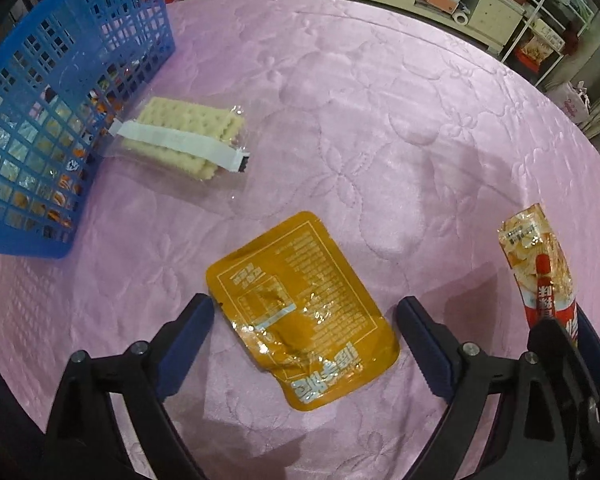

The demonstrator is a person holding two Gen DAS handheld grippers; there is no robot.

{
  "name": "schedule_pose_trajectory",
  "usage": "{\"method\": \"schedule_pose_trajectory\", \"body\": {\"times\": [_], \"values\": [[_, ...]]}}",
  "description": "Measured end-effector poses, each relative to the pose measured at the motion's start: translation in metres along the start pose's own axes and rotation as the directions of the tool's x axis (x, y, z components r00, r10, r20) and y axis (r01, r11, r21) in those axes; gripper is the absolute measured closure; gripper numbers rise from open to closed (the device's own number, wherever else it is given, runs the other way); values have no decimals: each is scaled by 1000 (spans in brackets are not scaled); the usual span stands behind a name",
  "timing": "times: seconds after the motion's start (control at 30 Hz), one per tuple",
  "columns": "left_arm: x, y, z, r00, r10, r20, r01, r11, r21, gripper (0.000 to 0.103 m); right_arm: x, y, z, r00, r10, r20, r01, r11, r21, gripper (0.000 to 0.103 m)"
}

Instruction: Organize snacks

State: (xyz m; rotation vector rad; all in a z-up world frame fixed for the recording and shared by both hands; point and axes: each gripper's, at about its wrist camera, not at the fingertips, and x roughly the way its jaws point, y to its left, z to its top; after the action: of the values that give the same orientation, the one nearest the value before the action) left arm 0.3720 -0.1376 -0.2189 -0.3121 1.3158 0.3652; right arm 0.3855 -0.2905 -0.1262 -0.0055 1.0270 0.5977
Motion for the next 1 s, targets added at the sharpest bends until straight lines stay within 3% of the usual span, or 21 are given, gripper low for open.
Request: {"method": "schedule_pose_trajectory", "body": {"times": [0.1, 0.23, 0.3, 0.57, 0.8, 0.87, 0.93, 0.97, 1.0], "values": [[-3, 2, 2, 1000, -3, -2, 3, 1000, 16, 31, -1, 0, 2, 1000, 4, 3, -4, 1000, -2, 60], [-8, 4, -2, 1000, -23, -9, 24, 996, 85, 40, -1, 2, 2, 1000, 18, 0, -18, 1000, -7, 60], [-11, 4, -3, 999, -35, -7, 35, 993, 116, 50, 2, 4, 0, 1000, 23, -11, -24, 1000, -11, 60], [-18, 8, -3, 998, -65, 2, 63, 972, 228, 68, 11, 11, -4, 998, 38, -43, -39, 999, -19, 60], [-24, 31, -13, 993, -111, 40, 93, 948, 304, 73, 9, 13, -3, 996, 67, -56, -67, 998, -5, 60], [-28, 38, -15, 987, -154, 53, 132, 946, 297, 75, 10, 17, -4, 996, 57, -61, -59, 998, -16, 60], [-33, 46, -17, 976, -207, 61, 181, 939, 294, 88, 10, 22, -5, 997, 50, -64, -52, 998, -30, 60], [-37, 47, -18, 971, -229, 65, 200, 933, 300, 102, 9, 24, -5, 997, 43, -64, -46, 998, -39, 60], [-39, 49, -20, 971, -229, 63, 200, 932, 304, 103, 8, 26, -6, 997, 34, -65, -37, 998, -48, 60]]}}
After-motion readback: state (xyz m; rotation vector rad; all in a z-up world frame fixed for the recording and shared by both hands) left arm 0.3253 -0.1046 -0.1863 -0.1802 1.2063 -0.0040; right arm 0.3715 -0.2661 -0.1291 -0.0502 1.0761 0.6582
